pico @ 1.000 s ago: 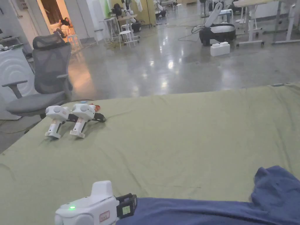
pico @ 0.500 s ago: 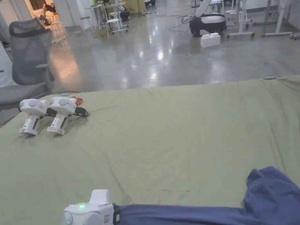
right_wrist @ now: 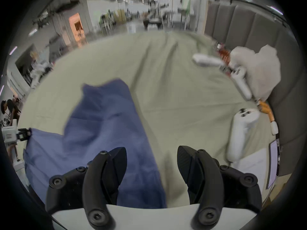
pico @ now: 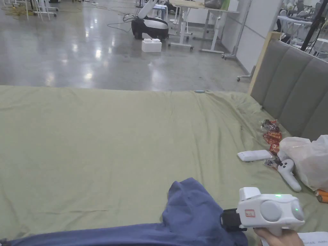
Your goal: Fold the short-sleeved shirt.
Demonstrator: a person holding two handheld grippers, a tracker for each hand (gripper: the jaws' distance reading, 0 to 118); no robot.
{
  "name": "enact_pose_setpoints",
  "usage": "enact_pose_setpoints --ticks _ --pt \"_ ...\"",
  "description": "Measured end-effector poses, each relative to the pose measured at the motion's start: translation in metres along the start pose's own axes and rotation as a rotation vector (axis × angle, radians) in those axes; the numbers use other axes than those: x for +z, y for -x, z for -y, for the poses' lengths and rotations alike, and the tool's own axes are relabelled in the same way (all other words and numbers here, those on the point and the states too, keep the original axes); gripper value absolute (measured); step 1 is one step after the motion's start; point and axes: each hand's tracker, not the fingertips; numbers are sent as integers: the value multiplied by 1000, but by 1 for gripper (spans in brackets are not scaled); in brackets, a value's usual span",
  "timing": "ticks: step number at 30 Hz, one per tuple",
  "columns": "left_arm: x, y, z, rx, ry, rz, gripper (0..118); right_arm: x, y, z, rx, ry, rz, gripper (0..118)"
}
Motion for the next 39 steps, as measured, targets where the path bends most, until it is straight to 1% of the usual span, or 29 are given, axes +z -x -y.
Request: enact_pose_setpoints --ticks 2,3,4,5,6,8,9,10,11,13,15,17,18,20,22,24,26,29,33,34,35,36,37,38,39 --pt "4 -3 1 -3 -2 1 4 -18 3 -1 17 57 24 52" --pt "6 -4 1 -8 -1 -1 4 -18 8 3 27 38 8 38" --pt "6 -5 2 -6 0 1 4 -10 14 6 68 -9 9 17" --pt "7 -4 1 -7 -2 1 4 -5 18 8 95 -25 9 0" --pt "8 -5 2 -8 -5 -1 4 -4 21 10 112 -23 0 0" --pt "12 -7 3 -13 -12 1 4 0 23 14 112 -22 4 0" --pt "16 -3 2 -6 -20 8 4 5 19 14 98 -33 -2 0" --pt "27 1 2 13 -36 31 3 14 15 16 49 -64 -17 0" --pt "41 5 3 29 -88 57 2 28 12 18 20 -98 -35 0" --pt "77 15 12 44 -123 115 1 64 6 30 7 -184 -94 0" --pt "115 23 29 20 -173 155 1 104 2 50 -6 -254 -110 0" --pt "146 33 51 23 -205 174 1 137 -3 79 -24 -292 -149 0" --pt "162 38 66 26 -208 182 1 152 -5 98 -34 -314 -150 0" --pt "182 48 97 44 -216 200 1 174 -7 135 -28 -316 -137 0" --pt "187 55 126 55 -200 205 1 185 -11 174 -46 -324 -134 0" --pt "188 58 151 58 -184 211 1 195 -2 204 -68 -313 -136 0" --pt "169 69 169 76 -152 221 1 193 0 230 -77 -302 -135 0" --pt "158 66 188 64 -129 185 1 183 4 254 -101 -265 -129 0" --pt "145 64 200 92 -111 193 2 167 9 266 -95 -222 -113 0" --pt "143 65 202 95 -108 199 4 165 12 270 -90 -223 -103 0" --pt "141 66 204 98 -109 202 15 161 9 270 -86 -222 -102 1" --pt "140 67 205 101 -111 199 37 159 10 272 -80 -221 -104 5" --pt "143 67 208 104 -123 186 62 157 10 272 -82 -222 -107 13" --pt "145 67 209 99 -132 171 62 157 10 273 -88 -223 -109 18" --pt "149 67 208 88 -151 135 70 151 -1 273 -98 -231 -109 18"
